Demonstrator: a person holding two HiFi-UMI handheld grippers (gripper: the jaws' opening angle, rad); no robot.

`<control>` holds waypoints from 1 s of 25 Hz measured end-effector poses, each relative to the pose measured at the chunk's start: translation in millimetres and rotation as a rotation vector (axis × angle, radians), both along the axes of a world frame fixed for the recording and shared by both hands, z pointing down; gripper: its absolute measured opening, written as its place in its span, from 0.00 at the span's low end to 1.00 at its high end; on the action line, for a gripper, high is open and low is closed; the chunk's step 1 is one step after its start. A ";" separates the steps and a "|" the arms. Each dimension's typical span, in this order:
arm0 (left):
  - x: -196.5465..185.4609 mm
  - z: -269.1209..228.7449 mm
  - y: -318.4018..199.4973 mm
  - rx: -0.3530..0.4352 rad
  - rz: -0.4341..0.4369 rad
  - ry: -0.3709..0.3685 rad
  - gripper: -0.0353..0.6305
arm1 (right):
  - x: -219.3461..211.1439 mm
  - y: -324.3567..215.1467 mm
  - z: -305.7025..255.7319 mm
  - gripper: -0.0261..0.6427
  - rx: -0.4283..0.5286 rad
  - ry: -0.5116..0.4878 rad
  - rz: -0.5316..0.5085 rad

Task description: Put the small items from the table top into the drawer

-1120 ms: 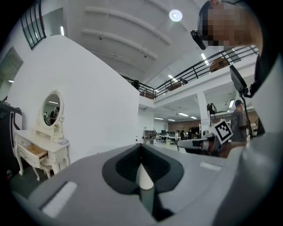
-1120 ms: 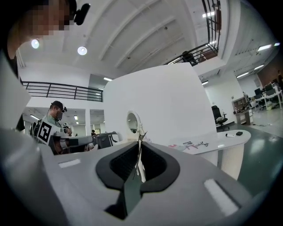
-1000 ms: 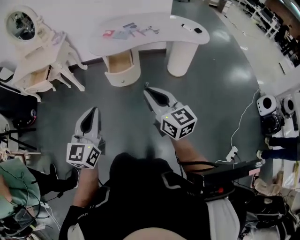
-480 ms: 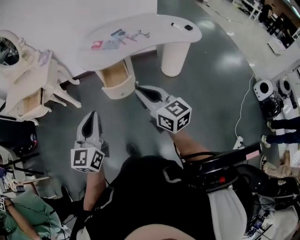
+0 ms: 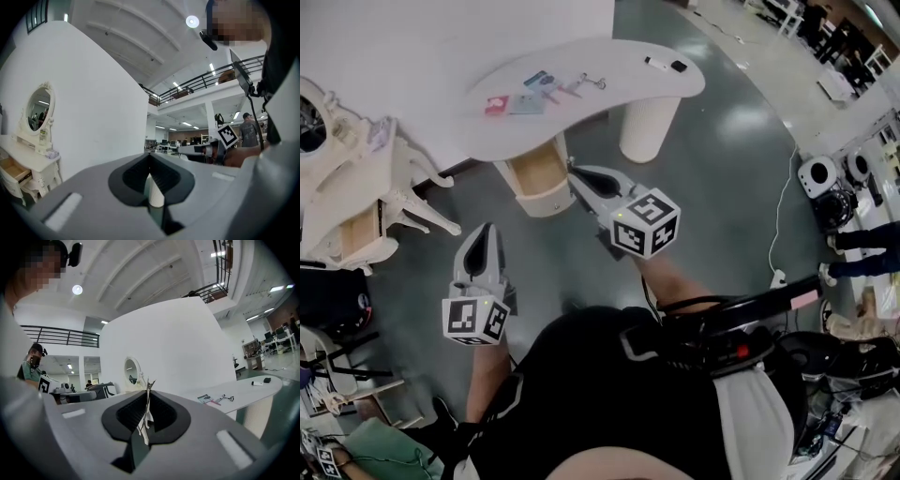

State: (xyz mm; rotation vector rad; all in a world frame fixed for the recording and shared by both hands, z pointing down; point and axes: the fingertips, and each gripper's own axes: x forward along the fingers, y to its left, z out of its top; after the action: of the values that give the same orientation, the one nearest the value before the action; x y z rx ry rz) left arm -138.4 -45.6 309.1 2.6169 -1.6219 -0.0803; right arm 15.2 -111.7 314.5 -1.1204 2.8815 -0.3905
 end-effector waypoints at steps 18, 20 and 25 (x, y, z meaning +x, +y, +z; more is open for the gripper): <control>-16.8 17.1 -126.3 -0.032 -0.014 -0.004 0.05 | -36.7 -126.2 11.9 0.07 -0.037 0.016 -0.068; -15.2 18.8 -148.7 -0.046 -0.033 -0.014 0.05 | -35.1 -150.3 9.4 0.07 -0.025 0.021 -0.081; -3.6 20.8 -204.0 -0.049 -0.071 0.007 0.05 | -25.3 -204.6 7.1 0.07 0.007 0.037 -0.131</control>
State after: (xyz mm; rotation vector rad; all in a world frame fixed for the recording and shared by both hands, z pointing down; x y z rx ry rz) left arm -142.1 -249.6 329.9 2.5203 -1.6924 -0.0516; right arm -10.1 -316.3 321.6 -0.9502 2.9961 -0.3668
